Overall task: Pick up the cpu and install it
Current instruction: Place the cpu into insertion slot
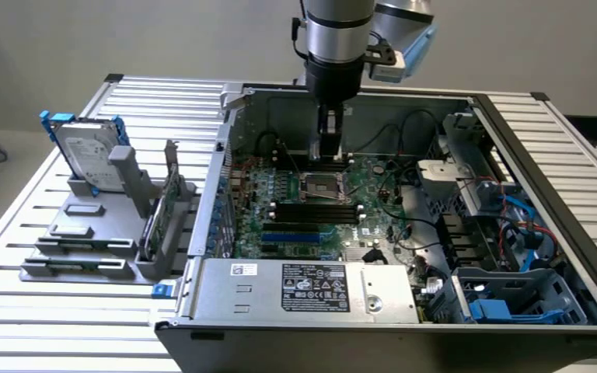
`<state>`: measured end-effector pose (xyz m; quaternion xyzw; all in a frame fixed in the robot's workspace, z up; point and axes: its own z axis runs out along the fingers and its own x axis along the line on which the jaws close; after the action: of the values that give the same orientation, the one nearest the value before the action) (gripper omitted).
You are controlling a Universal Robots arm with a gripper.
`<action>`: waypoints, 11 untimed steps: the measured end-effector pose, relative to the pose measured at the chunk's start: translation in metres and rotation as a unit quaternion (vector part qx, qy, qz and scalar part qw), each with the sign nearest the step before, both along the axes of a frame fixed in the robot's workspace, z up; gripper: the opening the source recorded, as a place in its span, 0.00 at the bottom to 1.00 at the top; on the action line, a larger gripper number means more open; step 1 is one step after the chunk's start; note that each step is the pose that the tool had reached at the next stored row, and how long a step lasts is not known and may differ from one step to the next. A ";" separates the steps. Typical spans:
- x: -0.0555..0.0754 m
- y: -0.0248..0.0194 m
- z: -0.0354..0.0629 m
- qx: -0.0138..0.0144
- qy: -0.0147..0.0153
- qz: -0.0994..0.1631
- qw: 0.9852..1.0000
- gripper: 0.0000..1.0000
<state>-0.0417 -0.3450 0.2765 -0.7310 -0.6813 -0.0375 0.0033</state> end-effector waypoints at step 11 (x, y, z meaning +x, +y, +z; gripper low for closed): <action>-0.003 0.0000 -0.0201 0.000 -0.002 -0.001 1.000 0.55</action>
<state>-0.0449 -0.3450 0.2564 -0.7313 -0.6809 -0.0393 0.0017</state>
